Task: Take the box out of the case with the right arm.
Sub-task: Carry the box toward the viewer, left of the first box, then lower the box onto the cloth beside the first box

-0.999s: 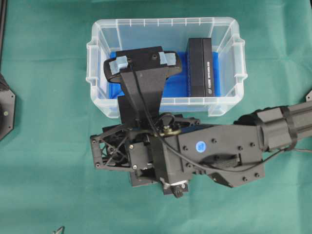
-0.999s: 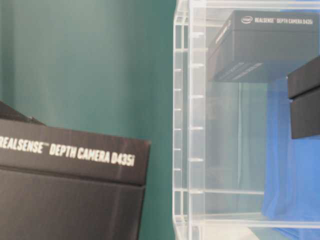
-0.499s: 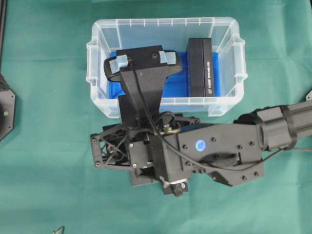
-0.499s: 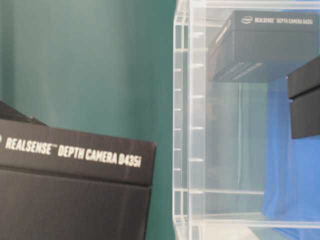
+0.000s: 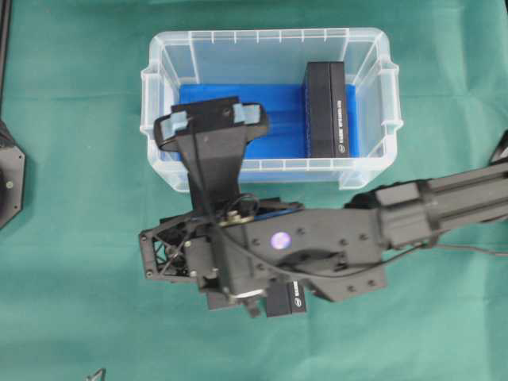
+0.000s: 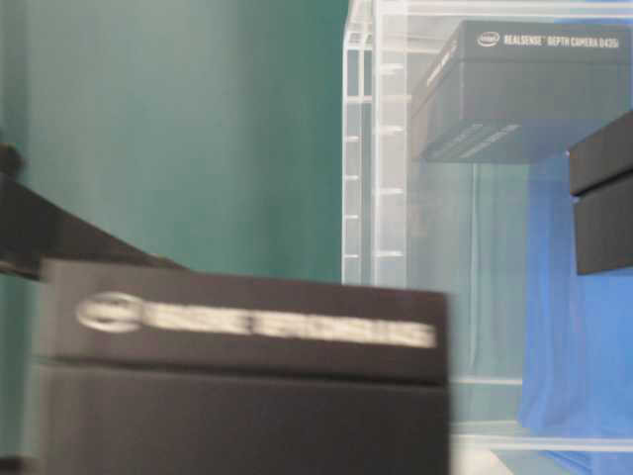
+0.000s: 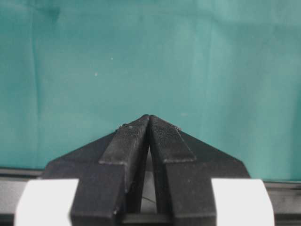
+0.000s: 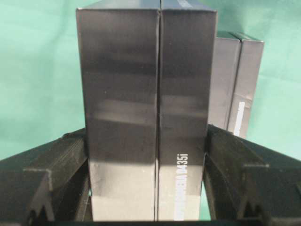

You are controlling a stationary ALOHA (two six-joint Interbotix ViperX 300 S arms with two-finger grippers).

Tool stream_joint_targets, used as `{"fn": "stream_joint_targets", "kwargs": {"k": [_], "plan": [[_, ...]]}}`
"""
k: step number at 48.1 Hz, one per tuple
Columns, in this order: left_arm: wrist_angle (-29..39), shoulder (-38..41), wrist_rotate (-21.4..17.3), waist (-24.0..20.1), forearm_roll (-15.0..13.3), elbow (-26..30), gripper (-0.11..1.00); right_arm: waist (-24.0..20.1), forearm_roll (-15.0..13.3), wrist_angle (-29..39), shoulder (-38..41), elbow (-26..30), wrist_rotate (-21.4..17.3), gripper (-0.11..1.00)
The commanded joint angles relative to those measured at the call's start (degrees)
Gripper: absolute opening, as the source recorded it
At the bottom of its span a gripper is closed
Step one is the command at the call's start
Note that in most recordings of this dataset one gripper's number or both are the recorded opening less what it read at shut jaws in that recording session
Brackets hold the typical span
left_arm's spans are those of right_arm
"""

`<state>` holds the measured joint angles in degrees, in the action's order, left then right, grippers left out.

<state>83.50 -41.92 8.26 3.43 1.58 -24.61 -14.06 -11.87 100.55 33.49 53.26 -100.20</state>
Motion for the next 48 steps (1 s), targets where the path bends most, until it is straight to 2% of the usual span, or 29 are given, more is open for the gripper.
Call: {"fn": "stream_joint_targets", "kwargs": {"k": [1, 14, 26, 36, 48], "plan": [[-0.18, 0.0, -0.09, 0.18, 0.18, 1.05, 0.0, 0.35, 0.53, -1.14, -0.53, 0.88, -0.09, 0.68], [-0.18, 0.0, 0.0, 0.18, 0.18, 0.97, 0.0, 1.05, 4.66, -7.82, 2.37, -3.43, -1.93, 0.68], [-0.18, 0.0, -0.09, 0.18, 0.18, 0.97, 0.0, 1.05, 7.56, -15.47, 2.72, -10.9, -4.57, 0.68], [-0.18, 0.0, -0.09, 0.18, 0.18, 0.97, 0.0, 1.05, 8.35, -22.24, 2.72, -15.73, -6.59, 0.68], [-0.18, 0.0, -0.09, 0.18, 0.18, 0.97, 0.0, 1.32, 9.67, -23.99, 2.72, -17.93, -6.94, 0.68]]}}
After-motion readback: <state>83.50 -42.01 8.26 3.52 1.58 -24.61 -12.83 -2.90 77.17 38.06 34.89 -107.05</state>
